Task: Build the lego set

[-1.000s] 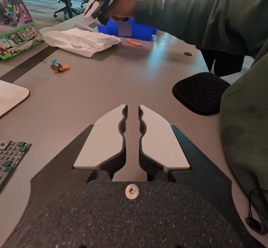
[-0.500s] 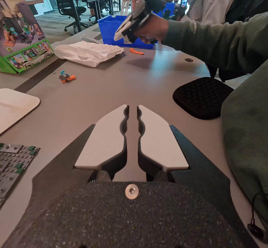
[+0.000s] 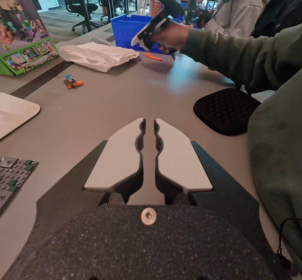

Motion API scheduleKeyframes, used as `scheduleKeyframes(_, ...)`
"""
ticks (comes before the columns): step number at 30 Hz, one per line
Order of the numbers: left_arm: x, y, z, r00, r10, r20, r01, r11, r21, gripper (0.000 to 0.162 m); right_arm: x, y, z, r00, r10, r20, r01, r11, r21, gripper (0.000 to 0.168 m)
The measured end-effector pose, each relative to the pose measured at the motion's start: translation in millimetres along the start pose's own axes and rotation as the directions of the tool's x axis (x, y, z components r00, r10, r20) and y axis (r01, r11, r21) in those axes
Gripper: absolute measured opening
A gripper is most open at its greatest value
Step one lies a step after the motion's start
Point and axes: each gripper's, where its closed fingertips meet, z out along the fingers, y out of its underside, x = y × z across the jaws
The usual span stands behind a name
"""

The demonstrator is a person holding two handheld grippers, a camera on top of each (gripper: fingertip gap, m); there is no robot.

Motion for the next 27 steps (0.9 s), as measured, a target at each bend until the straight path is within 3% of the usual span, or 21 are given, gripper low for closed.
scheduleKeyframes(14, 4, 6, 2, 1.000, -0.014, -0.019, 0.014, 1.000, -0.004, 0.009, 14, -24, 47, 0.993, 0.101, -0.056, -0.105, 0.991, -0.083, 0.000)
scheduleKeyframes(27, 5, 7, 1, 1.000, -0.017, -0.023, 0.017, 1.000, -0.004, 0.009, 20, -30, 62, 0.992, 0.104, -0.068, -0.111, 0.988, -0.111, 0.000)
